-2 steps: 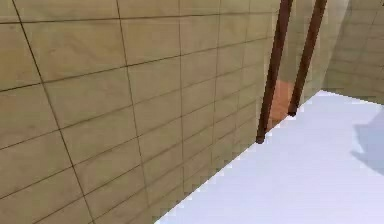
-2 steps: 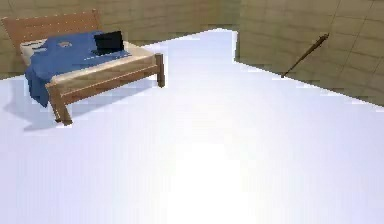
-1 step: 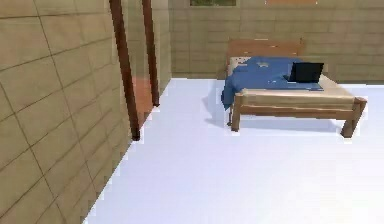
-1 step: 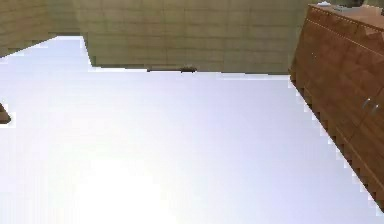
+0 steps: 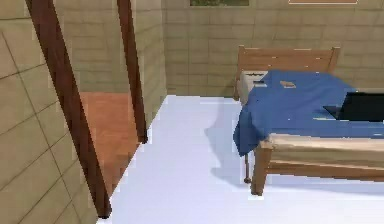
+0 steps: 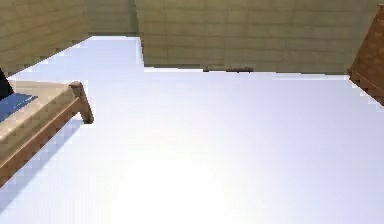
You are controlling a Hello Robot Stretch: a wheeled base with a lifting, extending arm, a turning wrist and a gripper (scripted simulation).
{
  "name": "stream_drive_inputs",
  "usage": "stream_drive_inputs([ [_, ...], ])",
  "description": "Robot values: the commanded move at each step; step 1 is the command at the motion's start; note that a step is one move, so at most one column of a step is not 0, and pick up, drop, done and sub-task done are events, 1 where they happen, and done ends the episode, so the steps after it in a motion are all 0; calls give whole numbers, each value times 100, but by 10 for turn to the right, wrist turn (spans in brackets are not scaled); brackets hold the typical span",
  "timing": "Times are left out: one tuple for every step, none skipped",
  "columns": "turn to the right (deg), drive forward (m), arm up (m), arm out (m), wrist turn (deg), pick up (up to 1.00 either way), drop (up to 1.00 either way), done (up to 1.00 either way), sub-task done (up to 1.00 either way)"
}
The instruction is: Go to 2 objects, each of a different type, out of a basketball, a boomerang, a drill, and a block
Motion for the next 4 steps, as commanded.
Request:
stream_drive_inputs([
  [0,100,0,0,0,0,0,0,0],
  [60,0,0,0,0,0,0,0,0],
  [0,55,0,0,0,0,0,0,0],
  [60,0,0,0,0,0,0,0,0],
])
